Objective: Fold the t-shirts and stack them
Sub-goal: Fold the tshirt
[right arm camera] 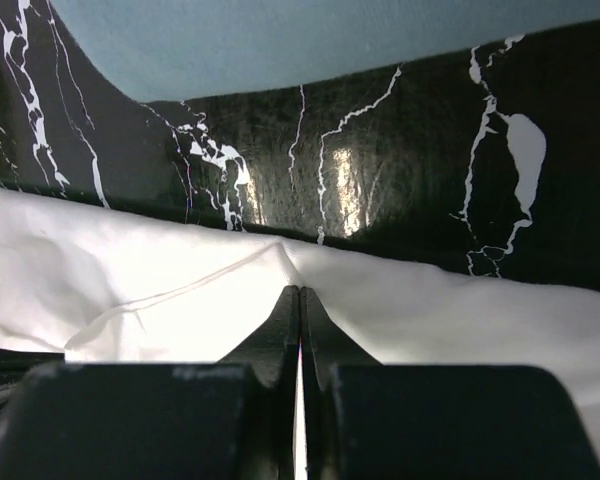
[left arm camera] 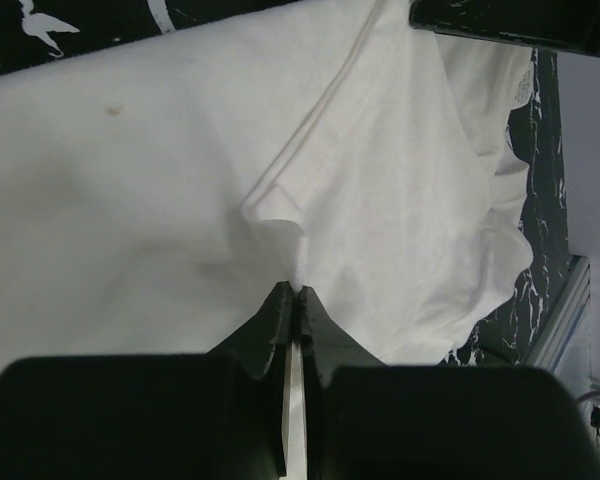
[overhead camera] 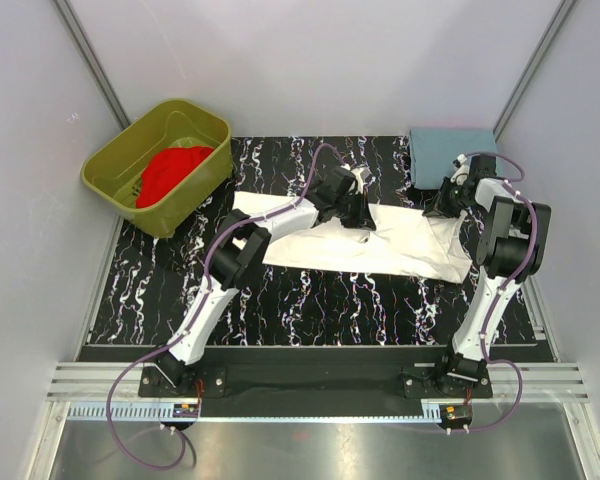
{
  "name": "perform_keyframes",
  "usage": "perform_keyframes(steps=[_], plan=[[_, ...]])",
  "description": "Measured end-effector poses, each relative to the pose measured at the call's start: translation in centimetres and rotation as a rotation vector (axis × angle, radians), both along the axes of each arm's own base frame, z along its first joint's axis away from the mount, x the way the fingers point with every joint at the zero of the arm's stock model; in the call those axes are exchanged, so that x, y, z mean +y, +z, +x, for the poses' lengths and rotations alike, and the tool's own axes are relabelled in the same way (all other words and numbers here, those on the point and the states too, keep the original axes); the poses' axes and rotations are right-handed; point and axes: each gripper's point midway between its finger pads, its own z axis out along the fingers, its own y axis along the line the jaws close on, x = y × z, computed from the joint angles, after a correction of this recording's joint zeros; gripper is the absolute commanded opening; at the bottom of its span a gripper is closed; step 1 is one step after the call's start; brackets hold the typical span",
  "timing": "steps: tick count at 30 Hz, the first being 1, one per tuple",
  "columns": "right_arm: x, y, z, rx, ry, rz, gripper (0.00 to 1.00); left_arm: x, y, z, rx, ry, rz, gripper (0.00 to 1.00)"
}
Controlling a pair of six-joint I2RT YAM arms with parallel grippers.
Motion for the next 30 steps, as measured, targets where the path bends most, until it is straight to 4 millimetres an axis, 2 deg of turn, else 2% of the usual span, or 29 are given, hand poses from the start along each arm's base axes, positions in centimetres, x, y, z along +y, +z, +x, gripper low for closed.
perform_keyframes(steps=[3, 14, 21, 26, 30], plan=[[-0.2, 0.0, 0.1, -0.020, -0.012, -0.011, 0.00, 0.4, -0.4, 0.2, -0.003, 0.019, 0.024, 0.00], [-1.0, 2.2, 0.3, -0.084, -0.051, -0.065, 0.00, 1.5, -1.8, 1.1, -0.021, 0.083, 0.089, 0.00], [-0.8, 1.8, 0.0, -0.077, -0.054, -0.062, 0.00, 1.9, -2.4, 1.0, 0.008, 0.135, 0.086, 0.00], [-0.9, 1.3, -0.8, -0.054, -0.064, -0.070, 0.00, 2.6, -2.1, 0.2, 0.043, 0.179, 0.056, 0.00], [-1.0, 1.8, -1.2, -0.058, -0.081, -0.085, 0.00, 2.4, -1.5, 0.2, 0.055, 0.207, 0.015, 0.00]])
